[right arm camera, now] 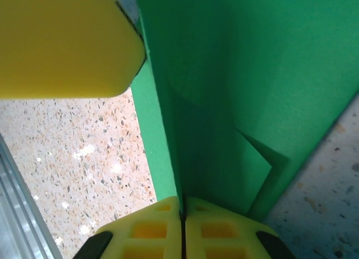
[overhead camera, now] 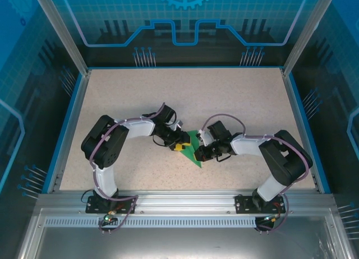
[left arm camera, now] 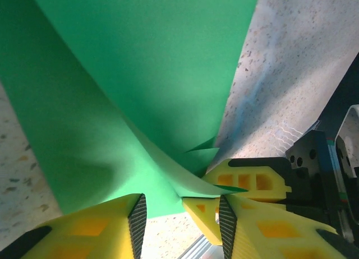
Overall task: Fold a paper plane with a square sheet of paper (fold left side to right side)
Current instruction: Fourth fold the wing at the center of the table.
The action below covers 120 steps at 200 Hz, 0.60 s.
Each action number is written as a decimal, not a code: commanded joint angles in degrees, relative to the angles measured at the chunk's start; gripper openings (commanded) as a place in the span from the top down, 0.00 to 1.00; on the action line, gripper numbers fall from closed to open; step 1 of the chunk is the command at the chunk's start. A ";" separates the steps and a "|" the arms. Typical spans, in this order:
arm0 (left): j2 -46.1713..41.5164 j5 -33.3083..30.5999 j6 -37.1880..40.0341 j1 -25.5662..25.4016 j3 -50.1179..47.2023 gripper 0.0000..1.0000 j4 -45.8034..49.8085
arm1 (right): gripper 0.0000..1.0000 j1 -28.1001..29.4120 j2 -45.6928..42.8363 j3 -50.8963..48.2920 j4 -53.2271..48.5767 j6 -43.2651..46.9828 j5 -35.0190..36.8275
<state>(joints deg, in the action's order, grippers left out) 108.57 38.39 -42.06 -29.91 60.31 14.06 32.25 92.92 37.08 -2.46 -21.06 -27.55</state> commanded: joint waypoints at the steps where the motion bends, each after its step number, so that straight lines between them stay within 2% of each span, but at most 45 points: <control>1: 1.28 0.19 0.05 -0.33 1.81 0.59 0.79 | 0.93 -1.57 1.45 -1.14 1.54 -1.07 -3.13; 120: 4.32 -2.07 0.84 -0.85 3.75 0.56 2.26 | 0.92 -4.72 1.72 -2.43 5.75 -3.54 -8.58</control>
<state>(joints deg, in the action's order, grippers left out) 111.46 38.15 -41.95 -30.28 62.59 14.70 28.91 93.86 35.22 1.54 -23.51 -33.76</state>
